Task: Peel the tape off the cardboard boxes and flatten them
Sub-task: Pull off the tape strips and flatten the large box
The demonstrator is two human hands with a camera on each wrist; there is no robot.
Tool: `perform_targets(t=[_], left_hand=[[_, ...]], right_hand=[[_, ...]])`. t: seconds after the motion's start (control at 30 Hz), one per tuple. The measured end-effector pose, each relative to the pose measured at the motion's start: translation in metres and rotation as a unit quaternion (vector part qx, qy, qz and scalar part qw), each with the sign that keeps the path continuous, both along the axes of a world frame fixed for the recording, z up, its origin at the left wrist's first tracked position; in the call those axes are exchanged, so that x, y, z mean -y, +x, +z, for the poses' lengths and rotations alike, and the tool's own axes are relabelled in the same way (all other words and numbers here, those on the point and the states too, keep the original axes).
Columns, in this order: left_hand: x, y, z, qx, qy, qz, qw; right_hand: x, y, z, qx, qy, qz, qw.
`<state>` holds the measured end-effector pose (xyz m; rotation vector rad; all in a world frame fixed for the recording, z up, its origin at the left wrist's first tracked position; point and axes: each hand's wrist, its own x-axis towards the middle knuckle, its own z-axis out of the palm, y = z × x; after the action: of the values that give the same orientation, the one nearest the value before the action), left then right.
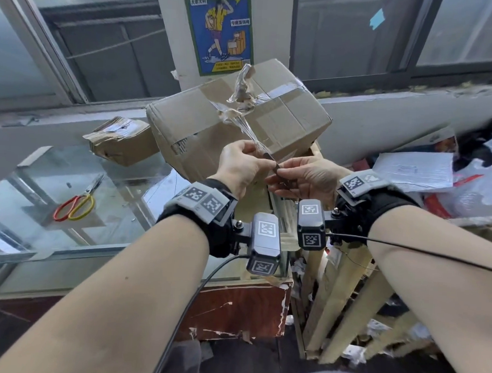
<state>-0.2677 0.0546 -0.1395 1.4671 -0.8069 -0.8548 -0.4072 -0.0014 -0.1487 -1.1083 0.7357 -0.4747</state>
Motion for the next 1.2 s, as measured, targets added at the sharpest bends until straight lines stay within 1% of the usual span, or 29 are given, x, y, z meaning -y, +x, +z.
perform_targets(t=[0.13,0.23,0.3,0.33,0.47,0.53,0.6,0.7,0.83,0.87,0.9,0.93,0.97,1.0,1.03,1.07,1.1,1.13,1.17,1.2], left_hand=[[-0.001,-0.002,0.000,0.017,-0.004,0.003,1.000],[-0.003,-0.001,0.000,0.039,-0.008,-0.005,0.999],[-0.004,0.000,0.002,0.038,-0.010,-0.009,0.999],[-0.004,0.000,0.002,0.036,-0.009,-0.008,0.999],[-0.005,0.002,0.004,0.023,-0.002,-0.017,1.000],[-0.004,0.002,0.003,0.013,0.002,-0.007,1.000],[-0.002,0.001,0.003,0.013,0.003,0.006,1.000],[0.002,0.000,0.003,0.031,-0.003,0.022,0.999],[0.005,0.002,0.006,0.042,0.003,0.029,0.999],[0.006,0.002,0.006,0.046,0.003,0.030,0.998],[0.007,0.002,0.007,0.050,0.004,0.032,0.998],[0.009,0.002,0.007,0.055,0.005,0.034,0.998],[0.009,0.002,0.008,0.058,0.007,0.035,0.998],[0.010,0.002,0.009,0.059,0.008,0.036,0.998],[0.010,0.002,0.011,0.060,0.012,0.037,0.997],[0.011,0.002,0.012,0.060,0.016,0.038,0.997],[0.010,0.002,0.013,0.060,0.017,0.039,0.997],[0.011,0.002,0.013,0.056,0.018,0.040,0.997],[0.010,0.002,0.014,0.054,0.021,0.041,0.997],[0.010,0.002,0.014,0.055,0.024,0.043,0.997]], right_hand=[[-0.001,0.001,-0.002,-0.004,-0.003,-0.014,1.000],[-0.001,0.002,-0.003,-0.006,-0.024,-0.052,0.998],[-0.003,0.003,-0.005,-0.002,-0.039,-0.082,0.996],[-0.003,0.004,-0.006,0.009,-0.035,-0.095,0.995],[-0.002,0.005,-0.009,0.085,0.037,-0.133,0.987],[-0.001,0.006,-0.010,0.098,0.054,-0.155,0.982],[0.002,0.008,-0.009,0.091,0.056,-0.181,0.978],[0.004,0.009,-0.006,0.056,0.031,-0.215,0.974],[0.006,0.006,0.002,0.034,0.003,-0.278,0.960],[0.008,0.004,0.002,0.000,-0.031,-0.288,0.957],[0.011,0.002,0.001,-0.072,-0.102,-0.290,0.949],[0.013,0.000,0.001,-0.174,-0.208,-0.277,0.922],[0.013,0.000,0.001,-0.276,-0.324,-0.247,0.870],[0.011,0.000,0.003,-0.342,-0.420,-0.213,0.813],[0.007,0.002,0.004,-0.371,-0.488,-0.173,0.771],[0.004,0.003,0.005,-0.376,-0.528,-0.131,0.750],[0.002,0.005,0.005,-0.366,-0.543,-0.091,0.750],[-0.001,0.007,0.005,-0.355,-0.539,-0.060,0.761],[-0.003,0.008,0.005,-0.341,-0.522,-0.043,0.780],[-0.004,0.009,0.004,-0.317,-0.491,-0.039,0.810]])
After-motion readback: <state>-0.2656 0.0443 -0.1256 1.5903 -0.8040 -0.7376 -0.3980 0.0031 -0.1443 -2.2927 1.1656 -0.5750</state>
